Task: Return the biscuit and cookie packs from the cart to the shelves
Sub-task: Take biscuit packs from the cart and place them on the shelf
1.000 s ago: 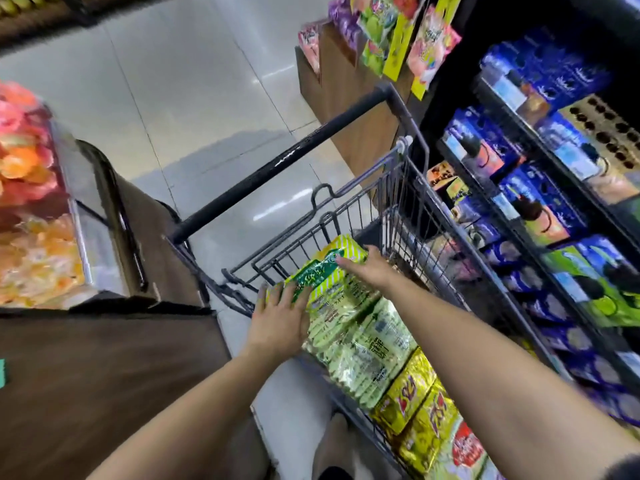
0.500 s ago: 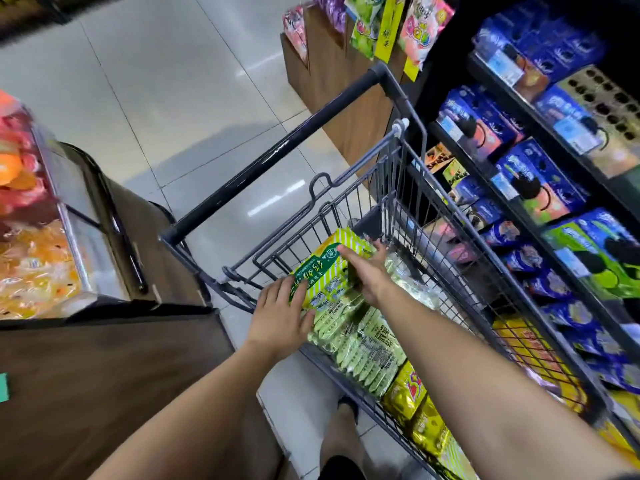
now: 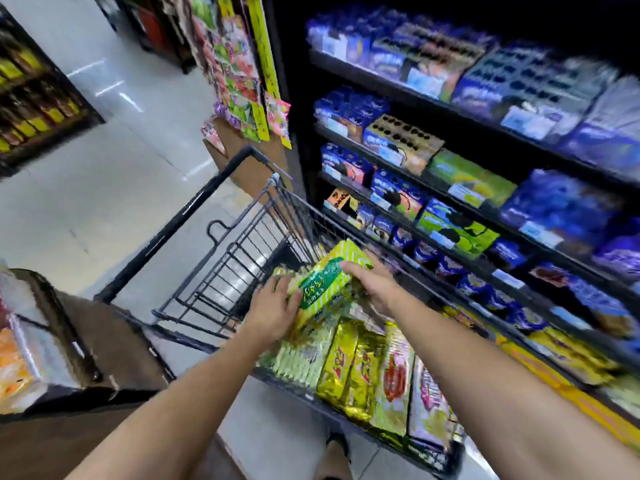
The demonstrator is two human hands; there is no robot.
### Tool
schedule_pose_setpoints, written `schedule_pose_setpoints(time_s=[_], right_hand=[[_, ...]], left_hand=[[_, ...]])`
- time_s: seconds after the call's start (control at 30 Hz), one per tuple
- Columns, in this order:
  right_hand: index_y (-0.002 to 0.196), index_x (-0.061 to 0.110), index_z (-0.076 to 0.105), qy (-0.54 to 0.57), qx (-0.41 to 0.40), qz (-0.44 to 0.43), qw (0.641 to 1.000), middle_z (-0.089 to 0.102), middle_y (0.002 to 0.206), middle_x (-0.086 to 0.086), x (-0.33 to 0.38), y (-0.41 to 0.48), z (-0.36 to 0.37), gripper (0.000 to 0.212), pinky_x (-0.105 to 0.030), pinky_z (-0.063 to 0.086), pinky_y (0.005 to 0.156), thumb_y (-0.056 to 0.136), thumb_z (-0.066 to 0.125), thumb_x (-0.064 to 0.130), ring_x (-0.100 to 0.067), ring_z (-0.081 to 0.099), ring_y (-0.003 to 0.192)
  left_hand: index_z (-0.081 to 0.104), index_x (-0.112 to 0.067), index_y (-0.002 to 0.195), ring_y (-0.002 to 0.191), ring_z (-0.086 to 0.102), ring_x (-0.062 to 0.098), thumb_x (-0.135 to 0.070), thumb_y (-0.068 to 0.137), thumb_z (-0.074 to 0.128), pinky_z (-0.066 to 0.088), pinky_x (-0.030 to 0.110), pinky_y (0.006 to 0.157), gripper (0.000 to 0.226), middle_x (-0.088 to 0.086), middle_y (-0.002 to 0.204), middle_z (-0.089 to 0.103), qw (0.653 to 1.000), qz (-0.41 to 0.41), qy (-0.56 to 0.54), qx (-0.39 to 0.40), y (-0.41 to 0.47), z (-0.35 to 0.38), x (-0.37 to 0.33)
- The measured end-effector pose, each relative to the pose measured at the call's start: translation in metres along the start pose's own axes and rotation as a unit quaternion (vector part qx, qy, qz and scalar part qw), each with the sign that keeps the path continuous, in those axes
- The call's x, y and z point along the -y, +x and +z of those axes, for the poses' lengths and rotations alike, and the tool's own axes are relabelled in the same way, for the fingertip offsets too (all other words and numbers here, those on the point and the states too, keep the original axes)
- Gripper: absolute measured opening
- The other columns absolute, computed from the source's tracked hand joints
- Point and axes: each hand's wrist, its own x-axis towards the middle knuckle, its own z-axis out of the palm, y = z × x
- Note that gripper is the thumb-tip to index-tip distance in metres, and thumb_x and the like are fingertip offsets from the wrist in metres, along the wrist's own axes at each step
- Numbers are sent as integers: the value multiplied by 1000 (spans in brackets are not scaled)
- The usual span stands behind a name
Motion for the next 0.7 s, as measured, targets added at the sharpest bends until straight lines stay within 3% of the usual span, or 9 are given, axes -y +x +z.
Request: schedule_pose_setpoints(time_s=[0.1, 0.17, 0.2, 0.27, 0.37, 0.47, 0.57, 0.7], right_hand=[[137, 20, 54, 9, 26, -28, 999, 75, 107, -11, 7, -54, -85, 87, -45, 53, 80, 62, 92, 43, -27, 65, 85], [119, 19, 66, 3, 40, -45, 998, 75, 97, -6, 5, -94, -143, 60, -37, 52, 74, 68, 89, 40, -23, 66, 80], [109, 20, 69, -4, 43, -51, 998, 75, 94, -3, 4, -114, -171, 43, -32, 52, 71, 74, 86, 38, -18, 68, 76], [99, 21, 73, -9, 40, -58, 997, 76, 93, -1, -6, -153, -226, 23, -27, 52, 66, 82, 80, 34, -14, 69, 73], [116, 15, 70, 8, 31, -70, 997, 74, 109, -11, -27, -213, -304, 45, -32, 52, 75, 78, 82, 36, -23, 68, 87], [117, 23, 70, 1, -3, -79, 997, 73, 117, -8, -46, -274, -371, 64, -37, 52, 86, 62, 86, 52, -23, 68, 99], [131, 19, 60, 18, -82, -91, 992, 67, 128, -11, -73, -321, -429, 75, -51, 50, 103, 70, 83, 56, -31, 65, 116], [135, 23, 52, 136, -149, -133, 970, 72, 119, -5, -111, -373, -481, 83, -39, 55, 83, 68, 80, 64, -20, 70, 100]], left_hand=[[37, -17, 152, 137, 45, 29, -53, 102, 44, 30, 41, 117, 62, 14, 151, 46, 993, 34, -80, 80, -6, 2, -92], [38, -21, 150, 128, 54, 22, -55, 97, 51, 40, 28, 110, 65, 8, 148, 51, 975, 61, -162, 142, -23, 8, -161], [40, -23, 148, 120, 59, 17, -53, 93, 58, 46, 19, 99, 66, 5, 144, 55, 953, 69, -235, 178, -34, 13, -197], [46, -24, 142, 112, 66, 15, -43, 86, 72, 53, 24, 93, 65, 6, 137, 62, 894, 74, -366, 248, -58, 30, -264], [48, -21, 143, 127, 59, 29, -35, 92, 69, 43, 50, 111, 56, 12, 140, 61, 825, 106, -432, 349, -91, 66, -346], [45, -21, 146, 128, 57, 36, -50, 80, 75, 39, 59, 112, 79, 15, 138, 61, 793, 111, -417, 429, -121, 97, -415], [49, -18, 143, 123, 59, 43, -53, 71, 80, 44, 60, 108, 86, 21, 132, 63, 780, 109, -398, 470, -153, 126, -478], [51, -12, 140, 95, 72, 35, -48, 61, 85, 59, 44, 80, 94, 20, 118, 71, 783, 93, -411, 458, -193, 161, -551]])
